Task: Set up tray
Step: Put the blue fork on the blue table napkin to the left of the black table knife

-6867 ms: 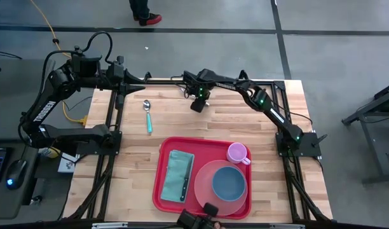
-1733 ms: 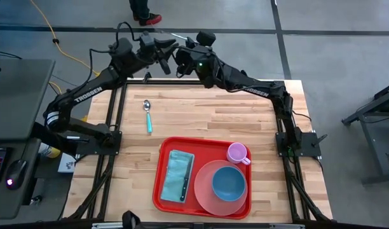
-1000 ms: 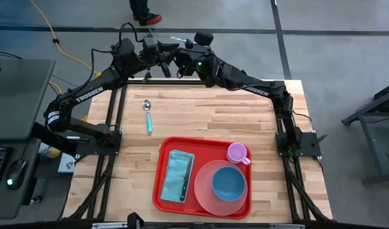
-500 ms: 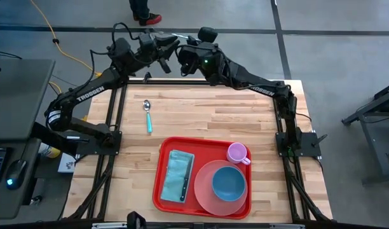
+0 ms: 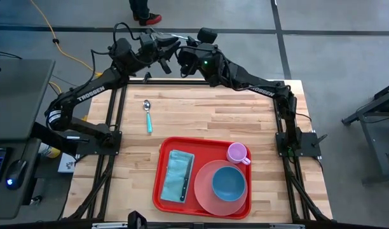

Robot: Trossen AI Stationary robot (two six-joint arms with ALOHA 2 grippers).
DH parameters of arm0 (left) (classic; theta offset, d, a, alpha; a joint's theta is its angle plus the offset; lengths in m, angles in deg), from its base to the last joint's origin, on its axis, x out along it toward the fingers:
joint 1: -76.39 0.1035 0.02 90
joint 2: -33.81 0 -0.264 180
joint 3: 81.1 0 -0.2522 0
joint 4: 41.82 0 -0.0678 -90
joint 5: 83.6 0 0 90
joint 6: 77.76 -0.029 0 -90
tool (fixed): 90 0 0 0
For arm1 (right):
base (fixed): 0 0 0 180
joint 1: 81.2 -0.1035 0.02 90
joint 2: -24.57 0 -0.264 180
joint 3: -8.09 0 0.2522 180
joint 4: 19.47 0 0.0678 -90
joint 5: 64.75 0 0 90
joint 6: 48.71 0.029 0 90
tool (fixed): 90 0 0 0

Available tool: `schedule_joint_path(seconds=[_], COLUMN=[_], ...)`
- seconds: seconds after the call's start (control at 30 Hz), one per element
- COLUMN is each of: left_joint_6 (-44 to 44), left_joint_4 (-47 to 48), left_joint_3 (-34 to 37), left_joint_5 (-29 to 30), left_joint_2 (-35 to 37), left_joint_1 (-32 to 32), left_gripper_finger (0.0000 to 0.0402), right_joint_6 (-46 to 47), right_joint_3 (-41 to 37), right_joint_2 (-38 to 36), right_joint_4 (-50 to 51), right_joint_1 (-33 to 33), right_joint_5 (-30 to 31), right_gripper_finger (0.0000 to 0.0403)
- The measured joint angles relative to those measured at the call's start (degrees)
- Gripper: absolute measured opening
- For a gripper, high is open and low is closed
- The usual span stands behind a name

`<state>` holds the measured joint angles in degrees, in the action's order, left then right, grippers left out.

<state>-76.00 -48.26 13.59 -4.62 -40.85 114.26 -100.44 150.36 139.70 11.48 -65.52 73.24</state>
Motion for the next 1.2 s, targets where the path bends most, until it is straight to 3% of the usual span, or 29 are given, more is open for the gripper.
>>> schedule_joint_path(seconds=[0.43,0.73,0.87,1.0,1.2], left_joint_6=[-2.9,0.2,2.8,3.5,6.0], left_joint_4=[0.3,-5.3,-7.9,-10.9,-11.7], left_joint_3=[0.0,0.0,0.0,0.0,0.0], left_joint_5=[0.0,-1.5,-3.5,-3.2,-3.0], left_joint_2=[-0.3,-3.0,-4.4,-4.3,-4.3], left_joint_1=[0.0,0.0,0.0,0.0,0.0], left_gripper_finger=[0.0131,0.0242,0.0271,0.0273,0.0236], right_joint_6=[-2.8,-1.1,2.5,3.9,4.7], right_joint_3=[0.0,0.0,0.0,0.0,0.0], right_joint_2=[-1.0,-2.1,-2.1,-2.0,-2.0], right_joint_4=[0.1,3.0,5.5,6.3,6.5], right_joint_1=[0.4,0.4,0.3,0.3,-0.1], right_joint_5=[0.9,-1.0,-2.4,-3.0,-5.1], right_gripper_finger=[0.0,0.0,0.0,0.0,0.0])
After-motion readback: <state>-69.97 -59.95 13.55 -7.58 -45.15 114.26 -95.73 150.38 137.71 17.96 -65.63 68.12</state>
